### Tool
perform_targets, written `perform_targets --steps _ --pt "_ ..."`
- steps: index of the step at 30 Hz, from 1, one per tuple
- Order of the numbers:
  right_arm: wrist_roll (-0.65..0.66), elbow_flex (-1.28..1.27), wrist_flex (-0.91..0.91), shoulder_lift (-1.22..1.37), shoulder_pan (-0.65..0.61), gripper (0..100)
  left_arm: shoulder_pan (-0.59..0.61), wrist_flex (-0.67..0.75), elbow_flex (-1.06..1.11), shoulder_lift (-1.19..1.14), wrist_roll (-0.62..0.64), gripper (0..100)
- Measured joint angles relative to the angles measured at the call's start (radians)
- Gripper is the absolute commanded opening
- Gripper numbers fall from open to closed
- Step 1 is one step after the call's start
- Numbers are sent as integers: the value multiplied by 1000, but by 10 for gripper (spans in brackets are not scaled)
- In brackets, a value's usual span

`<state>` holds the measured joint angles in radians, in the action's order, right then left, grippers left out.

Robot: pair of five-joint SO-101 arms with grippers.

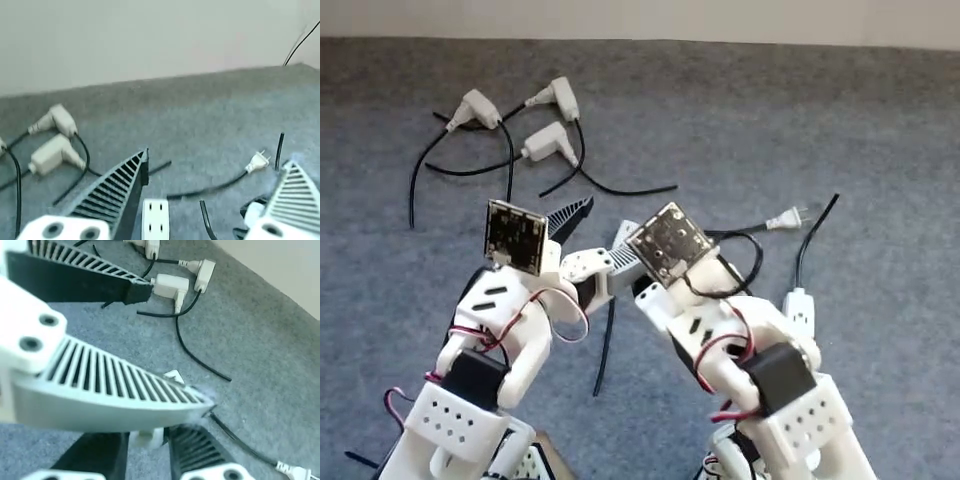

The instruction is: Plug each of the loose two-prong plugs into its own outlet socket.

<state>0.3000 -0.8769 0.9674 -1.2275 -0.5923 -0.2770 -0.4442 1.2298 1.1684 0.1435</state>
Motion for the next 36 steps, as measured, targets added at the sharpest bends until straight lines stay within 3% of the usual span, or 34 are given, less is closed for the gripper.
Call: perform_targets --steps 12,25,36 --pt "2 100 97 -195 -3 8 15 5 41 -14 -44 361" --pt "0 149 114 -201 21 8 8 3 49 -15 -48 361" --pt "44 -256 -212 -153 91 8 95 3 49 -15 -48 361"
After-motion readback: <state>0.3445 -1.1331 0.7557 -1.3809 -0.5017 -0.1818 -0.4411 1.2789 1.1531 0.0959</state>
